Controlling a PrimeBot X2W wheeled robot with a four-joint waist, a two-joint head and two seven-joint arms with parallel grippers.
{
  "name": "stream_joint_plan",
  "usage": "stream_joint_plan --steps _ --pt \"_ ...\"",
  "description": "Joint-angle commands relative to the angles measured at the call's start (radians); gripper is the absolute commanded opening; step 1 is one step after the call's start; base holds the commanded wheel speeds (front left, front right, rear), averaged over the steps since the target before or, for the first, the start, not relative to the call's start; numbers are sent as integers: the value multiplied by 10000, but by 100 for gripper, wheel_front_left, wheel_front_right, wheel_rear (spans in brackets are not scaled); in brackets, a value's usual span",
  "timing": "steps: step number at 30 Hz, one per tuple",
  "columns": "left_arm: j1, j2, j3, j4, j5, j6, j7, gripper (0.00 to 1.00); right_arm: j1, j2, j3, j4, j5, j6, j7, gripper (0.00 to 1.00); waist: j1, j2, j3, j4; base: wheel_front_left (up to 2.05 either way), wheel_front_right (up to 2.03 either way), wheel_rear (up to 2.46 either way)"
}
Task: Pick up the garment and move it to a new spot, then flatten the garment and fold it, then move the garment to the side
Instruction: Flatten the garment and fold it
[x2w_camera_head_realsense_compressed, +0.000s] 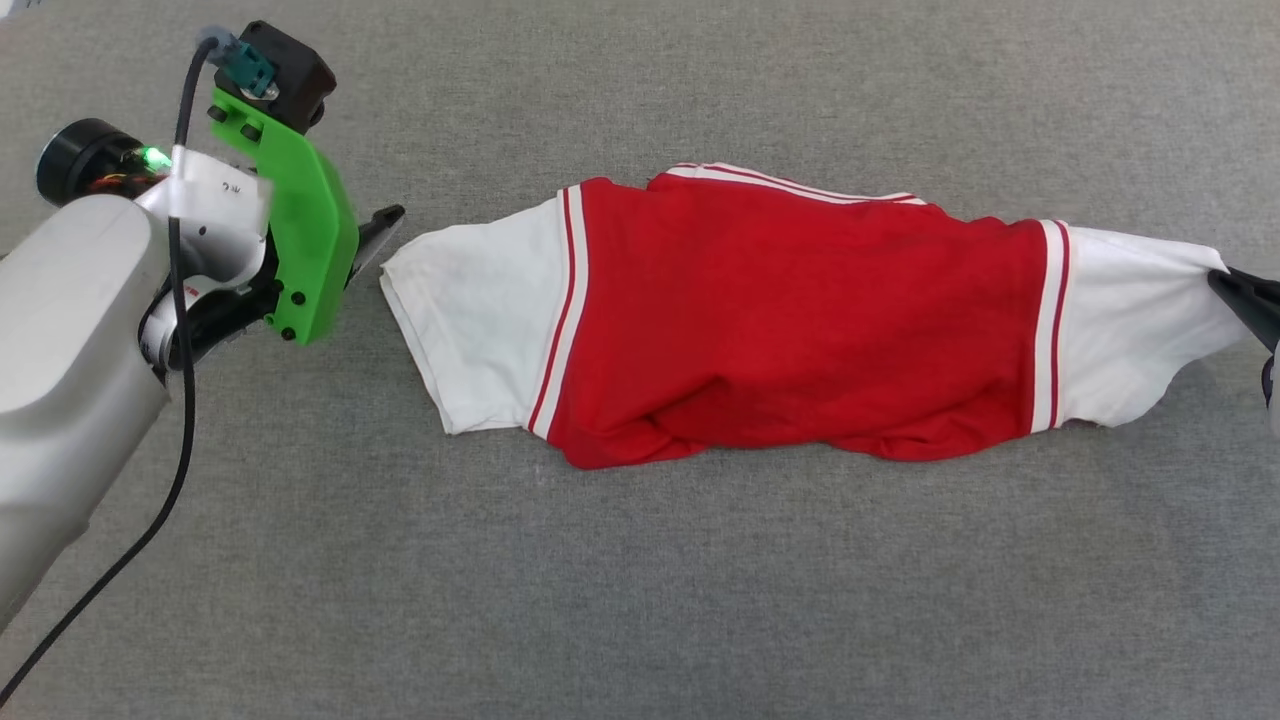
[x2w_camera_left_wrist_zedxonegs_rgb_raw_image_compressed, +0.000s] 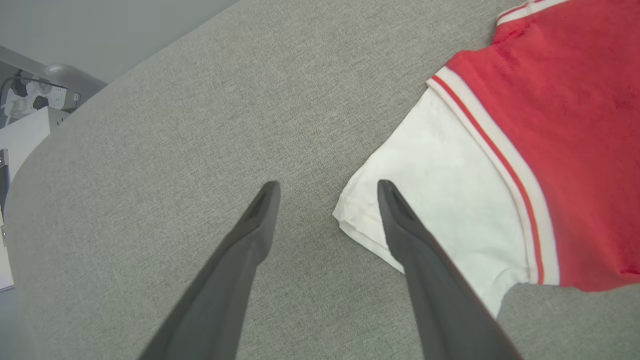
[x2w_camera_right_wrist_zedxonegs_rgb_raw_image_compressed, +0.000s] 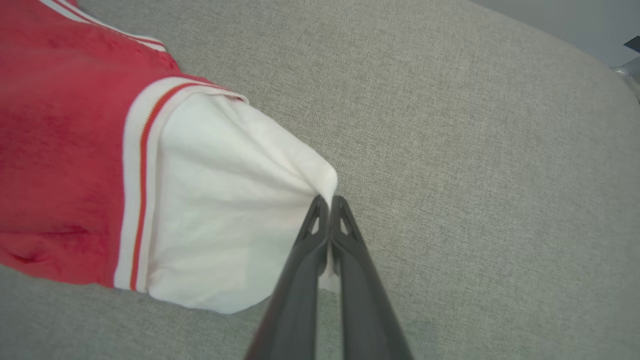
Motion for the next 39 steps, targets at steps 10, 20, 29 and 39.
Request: stream_joint_plan --steps 10,20,29,39 --pt "-1000 -129 -1559 924 -1582 -26 1294 100 -113 524 -222 -453 -452 -9 383 0 -1 0 678 -379 0 0 0" --pt "-1058 -493 -2931 1946 -1963 -26 1356 81 -267 765 -94 -465 -566 -9 445 0 -1 0 998 -523 0 0 0" --pt "-1294 -438 -3439 1681 -1865 -26 -424 0 -250 632 -85 -357 -610 -9 129 0 -1 0 365 -339 0 0 0" --pt "-2302 121 -3396 648 -1302 -27 -3405 0 -487 254 -760 -586 -679 -9 -677 0 -1 0 -978 121 0 0 0"
